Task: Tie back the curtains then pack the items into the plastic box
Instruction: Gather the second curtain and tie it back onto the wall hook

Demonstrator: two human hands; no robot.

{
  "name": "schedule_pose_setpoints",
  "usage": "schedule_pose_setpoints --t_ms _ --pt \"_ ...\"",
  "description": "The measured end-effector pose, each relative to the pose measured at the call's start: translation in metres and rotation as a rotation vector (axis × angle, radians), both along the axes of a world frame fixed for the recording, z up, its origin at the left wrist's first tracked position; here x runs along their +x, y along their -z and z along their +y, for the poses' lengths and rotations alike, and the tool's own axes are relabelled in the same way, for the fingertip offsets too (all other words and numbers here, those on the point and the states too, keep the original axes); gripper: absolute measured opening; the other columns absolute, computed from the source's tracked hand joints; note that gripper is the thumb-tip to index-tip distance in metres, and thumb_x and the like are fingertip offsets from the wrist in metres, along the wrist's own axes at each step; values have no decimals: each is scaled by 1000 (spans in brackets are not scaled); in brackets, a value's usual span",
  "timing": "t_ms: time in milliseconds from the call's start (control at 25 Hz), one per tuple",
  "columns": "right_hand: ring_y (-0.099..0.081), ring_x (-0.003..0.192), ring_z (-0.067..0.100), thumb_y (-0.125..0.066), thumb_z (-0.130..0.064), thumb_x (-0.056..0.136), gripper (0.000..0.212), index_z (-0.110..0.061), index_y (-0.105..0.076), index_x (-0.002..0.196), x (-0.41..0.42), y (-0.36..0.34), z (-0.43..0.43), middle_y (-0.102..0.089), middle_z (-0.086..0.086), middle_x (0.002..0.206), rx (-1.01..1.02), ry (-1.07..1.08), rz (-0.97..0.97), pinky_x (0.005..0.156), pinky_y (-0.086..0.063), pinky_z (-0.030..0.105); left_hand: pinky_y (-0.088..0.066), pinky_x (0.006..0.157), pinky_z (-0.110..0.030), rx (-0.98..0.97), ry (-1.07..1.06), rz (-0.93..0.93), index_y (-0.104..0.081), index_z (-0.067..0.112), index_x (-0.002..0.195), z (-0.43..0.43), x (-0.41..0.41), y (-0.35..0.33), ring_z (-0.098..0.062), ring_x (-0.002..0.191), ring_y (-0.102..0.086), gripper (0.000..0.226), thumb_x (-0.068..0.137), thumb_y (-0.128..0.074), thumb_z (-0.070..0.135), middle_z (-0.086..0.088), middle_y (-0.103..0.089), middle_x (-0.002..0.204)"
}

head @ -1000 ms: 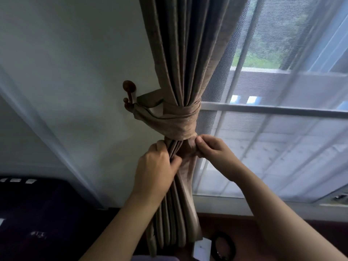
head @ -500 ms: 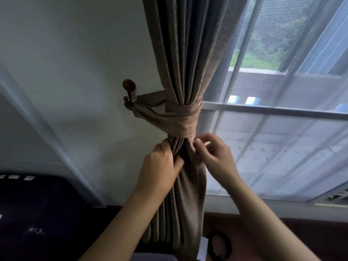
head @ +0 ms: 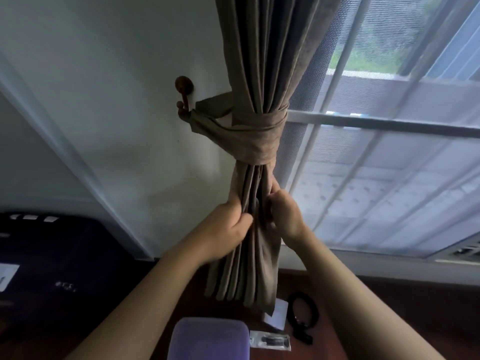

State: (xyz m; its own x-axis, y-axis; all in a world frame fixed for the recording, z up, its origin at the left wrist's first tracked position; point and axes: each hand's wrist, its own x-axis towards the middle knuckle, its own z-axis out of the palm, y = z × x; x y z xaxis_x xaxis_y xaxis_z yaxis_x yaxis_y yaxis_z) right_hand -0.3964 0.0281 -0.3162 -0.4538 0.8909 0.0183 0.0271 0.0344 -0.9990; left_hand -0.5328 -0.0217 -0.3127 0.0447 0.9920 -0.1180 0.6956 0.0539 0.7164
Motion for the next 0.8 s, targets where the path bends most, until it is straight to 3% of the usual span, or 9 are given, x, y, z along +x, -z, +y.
schedule_pose_setpoints --t_ms 80,200,360,400,480,520,600,680,800 --pt "-61 65 -10 -31 -3 92 25 -1 -54 100 -7 7 -3 -66 -6 76 -51 13 36 62 -46 7 -48 86 -39 46 -18 -21 -34 8 134 -7 -4 1 -31 100 -59 50 88 -38 28 -20 -62 109" --pt "-54 53 -8 -21 2 97 42 -11 -51 71 -30 16 8 -60 -10 51 -130 77 34 59 -44 12 -49 84 -40 81 -24 -17 -30 9 137 -12 -9 3 -31 97 -60 49 92 -40 24 -20 -63 108" --pt "-58 72 -8 -23 -12 102 38 -19 -54 83 -54 30 17 -60 -5 78 -86 39 -115 75 -49 15 -47 92 -34 173 -137 5 -26 14 142 -22 -17 17 -28 110 -58 55 94 -43 32 -16 -59 123" --pt "-60 85 0 -23 -25 102 36 -20 -56 90 -56 41 18 -62 0 88 -57 15 -201 86 -50 25 -44 95 -28 185 -131 -30 -24 16 144 -24 -20 23 -23 115 -56 60 92 -42 40 -12 -56 130" --pt "-59 102 19 -18 -48 97 49 -20 -58 103 -53 64 12 -64 7 105 69 120 -311 95 -46 47 -33 104 -13 234 -103 -248 -19 24 147 -27 -25 30 -2 128 -43 69 87 -35 53 6 -42 145" --pt "-58 105 21 -17 -49 97 51 -18 -57 107 -50 67 6 -64 7 108 79 266 -261 97 -44 47 -26 107 -10 265 -133 -372 -15 30 146 -28 -27 33 8 132 -32 70 85 -31 58 16 -31 148" --pt "-53 116 13 -17 -37 103 43 -20 -54 119 -44 68 -4 -61 -1 119 84 422 -14 105 -40 34 -16 116 -18 297 -291 -559 -8 35 145 -21 -32 37 7 140 -16 67 86 -23 63 21 -14 153" --pt "-47 126 10 -14 -33 104 45 -19 -47 131 -43 60 -5 -55 -2 128 27 340 157 108 -35 26 -10 117 -22 232 -377 -654 -8 29 148 -3 -33 37 0 143 -11 66 90 -14 61 14 -9 157" --pt "-54 118 2 -7 -33 104 52 -14 -51 126 -50 51 4 -60 -1 121 -67 299 237 103 -40 20 -15 116 -23 177 -342 -619 -20 26 149 23 -20 37 -4 141 -22 68 92 -12 60 4 -25 155"
